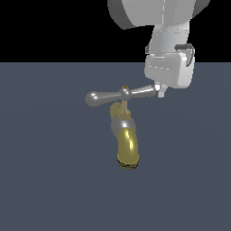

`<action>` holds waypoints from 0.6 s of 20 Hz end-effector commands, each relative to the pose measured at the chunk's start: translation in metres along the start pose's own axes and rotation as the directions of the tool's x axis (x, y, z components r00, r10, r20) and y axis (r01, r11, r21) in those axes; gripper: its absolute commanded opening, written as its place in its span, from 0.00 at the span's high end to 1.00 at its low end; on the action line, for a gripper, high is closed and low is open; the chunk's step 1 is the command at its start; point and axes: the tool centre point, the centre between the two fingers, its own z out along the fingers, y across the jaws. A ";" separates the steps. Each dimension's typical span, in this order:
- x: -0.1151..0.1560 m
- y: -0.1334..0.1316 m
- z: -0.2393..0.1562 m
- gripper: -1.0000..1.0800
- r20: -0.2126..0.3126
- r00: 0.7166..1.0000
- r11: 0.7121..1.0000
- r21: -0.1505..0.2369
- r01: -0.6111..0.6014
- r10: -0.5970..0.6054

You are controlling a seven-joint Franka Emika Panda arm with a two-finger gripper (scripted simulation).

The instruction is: Turn on the faucet by rotating a designated handle.

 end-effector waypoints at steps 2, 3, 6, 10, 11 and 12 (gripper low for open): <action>0.002 0.014 0.000 1.00 0.004 1.000 1.000 -0.005 0.007 -0.007; 0.002 0.017 0.000 1.00 0.004 1.000 1.000 -0.005 0.007 -0.007; 0.001 0.025 0.000 1.00 0.004 1.000 1.000 -0.005 0.007 -0.007; 0.000 0.034 0.000 1.00 0.004 1.000 1.000 -0.005 0.007 -0.007; -0.006 0.027 0.000 1.00 0.004 1.000 1.000 -0.001 -0.004 0.004; -0.002 0.031 0.000 1.00 0.004 1.000 1.000 -0.001 -0.003 0.003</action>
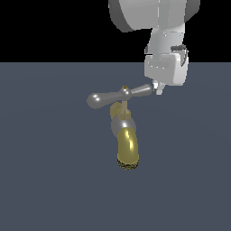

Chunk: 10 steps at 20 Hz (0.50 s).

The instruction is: Turn on the faucet by rotating a designated handle.

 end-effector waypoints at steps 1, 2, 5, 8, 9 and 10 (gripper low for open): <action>0.008 0.008 0.000 1.00 0.000 1.000 1.000 -0.002 0.006 -0.006; 0.011 0.012 0.000 1.00 0.000 1.000 1.000 -0.002 0.006 -0.006; 0.021 0.024 0.000 1.00 0.000 1.000 1.000 -0.002 0.009 -0.009; 0.030 0.035 0.000 1.00 0.000 1.000 1.000 -0.003 0.010 -0.010; 0.034 0.039 0.000 1.00 0.000 1.000 1.000 -0.003 0.011 -0.011; 0.037 0.043 0.000 1.00 0.000 1.000 1.000 -0.003 0.011 -0.011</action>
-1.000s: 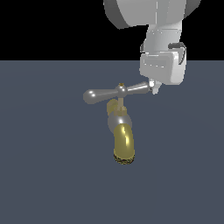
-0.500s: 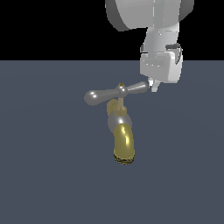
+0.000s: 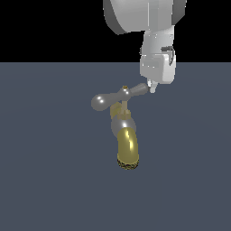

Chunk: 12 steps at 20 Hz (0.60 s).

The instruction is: Turn on the faucet by rotating a designated handle.

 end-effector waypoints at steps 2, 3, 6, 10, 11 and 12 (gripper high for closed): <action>0.033 0.021 -0.001 1.00 -0.007 0.999 0.999 -0.005 0.038 -0.038; 0.037 0.025 -0.001 1.00 -0.007 0.999 0.999 -0.006 0.039 -0.039; 0.045 0.035 -0.001 1.00 -0.007 0.999 0.999 -0.006 0.040 -0.040; 0.057 0.048 -0.001 1.00 -0.007 0.999 0.999 -0.007 0.042 -0.042; 0.057 0.048 -0.001 1.00 -0.007 0.999 0.999 -0.007 0.042 -0.042; 0.032 0.038 -0.001 1.00 0.001 1.000 1.000 -0.001 0.009 -0.009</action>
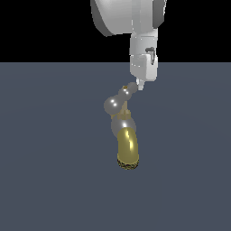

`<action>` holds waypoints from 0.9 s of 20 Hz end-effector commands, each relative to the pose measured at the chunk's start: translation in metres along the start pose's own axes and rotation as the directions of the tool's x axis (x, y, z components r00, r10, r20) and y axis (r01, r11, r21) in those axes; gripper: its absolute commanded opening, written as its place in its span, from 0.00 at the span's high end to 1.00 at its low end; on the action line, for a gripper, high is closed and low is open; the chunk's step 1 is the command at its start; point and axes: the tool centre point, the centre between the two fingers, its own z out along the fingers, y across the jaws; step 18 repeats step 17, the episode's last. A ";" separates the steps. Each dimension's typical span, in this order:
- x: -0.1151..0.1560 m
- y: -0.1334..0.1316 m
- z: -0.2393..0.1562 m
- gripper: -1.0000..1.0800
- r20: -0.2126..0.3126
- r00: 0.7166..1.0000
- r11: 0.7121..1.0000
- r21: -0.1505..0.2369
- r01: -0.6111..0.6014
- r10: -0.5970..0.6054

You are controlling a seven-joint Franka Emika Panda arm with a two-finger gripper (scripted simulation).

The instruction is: Turn on the faucet by rotating a designated handle.

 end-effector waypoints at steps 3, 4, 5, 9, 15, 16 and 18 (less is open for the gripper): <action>0.021 0.003 0.000 1.00 -0.002 1.000 1.000 -0.001 0.006 -0.006; 0.028 0.004 0.000 1.00 -0.002 1.000 1.000 -0.001 0.008 -0.008; 0.035 0.005 0.000 1.00 -0.003 1.000 1.000 -0.002 0.010 -0.010; 0.065 0.008 -0.001 1.00 -0.005 1.000 1.000 -0.003 0.018 -0.018; 0.111 0.014 -0.002 1.00 -0.008 0.999 0.999 -0.005 0.032 -0.032; 0.118 0.015 -0.002 1.00 -0.009 0.999 0.999 -0.006 0.033 -0.033; 0.118 0.015 -0.002 1.00 -0.009 0.999 0.999 -0.006 0.033 -0.033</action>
